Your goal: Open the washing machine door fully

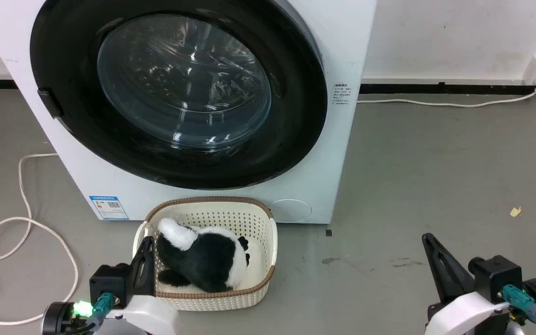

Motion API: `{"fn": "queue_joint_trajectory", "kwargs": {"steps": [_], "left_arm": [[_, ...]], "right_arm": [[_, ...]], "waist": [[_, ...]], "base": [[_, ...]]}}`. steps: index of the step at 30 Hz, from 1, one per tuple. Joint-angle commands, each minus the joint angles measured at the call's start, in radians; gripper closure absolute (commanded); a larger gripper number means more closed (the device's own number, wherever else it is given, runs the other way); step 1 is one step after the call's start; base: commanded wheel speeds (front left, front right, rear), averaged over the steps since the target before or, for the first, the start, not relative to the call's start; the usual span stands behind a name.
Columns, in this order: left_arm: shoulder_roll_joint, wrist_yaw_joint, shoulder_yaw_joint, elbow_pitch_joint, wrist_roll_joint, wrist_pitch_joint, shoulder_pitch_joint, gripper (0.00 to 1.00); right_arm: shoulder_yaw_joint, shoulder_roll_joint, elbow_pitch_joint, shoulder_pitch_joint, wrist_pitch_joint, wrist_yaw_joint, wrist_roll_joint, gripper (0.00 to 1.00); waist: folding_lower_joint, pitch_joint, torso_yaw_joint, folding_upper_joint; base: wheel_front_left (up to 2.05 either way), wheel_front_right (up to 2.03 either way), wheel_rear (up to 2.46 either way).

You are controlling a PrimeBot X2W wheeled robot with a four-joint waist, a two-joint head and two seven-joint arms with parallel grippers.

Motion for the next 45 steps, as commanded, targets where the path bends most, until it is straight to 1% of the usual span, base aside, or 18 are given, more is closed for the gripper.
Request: {"fn": "queue_joint_trajectory", "kwargs": {"steps": [1, 45], "left_arm": [[0.001, 0.003, 0.000, -0.004, 0.009, 0.000, -0.015, 1.00], [0.001, 0.003, 0.000, -0.004, 0.009, 0.000, -0.015, 1.00]], "right_arm": [[-0.001, 0.004, 0.002, -0.012, 0.001, -0.001, -0.007, 1.00], [-0.001, 0.004, 0.002, -0.012, 0.001, -0.001, -0.007, 1.00]], "waist": [[0.0000, 0.000, 0.000, 0.0000], [0.0000, 0.000, 0.000, 0.0000]], "base": [[0.00, 0.00, 0.00], [0.00, 0.00, 0.00]]}}
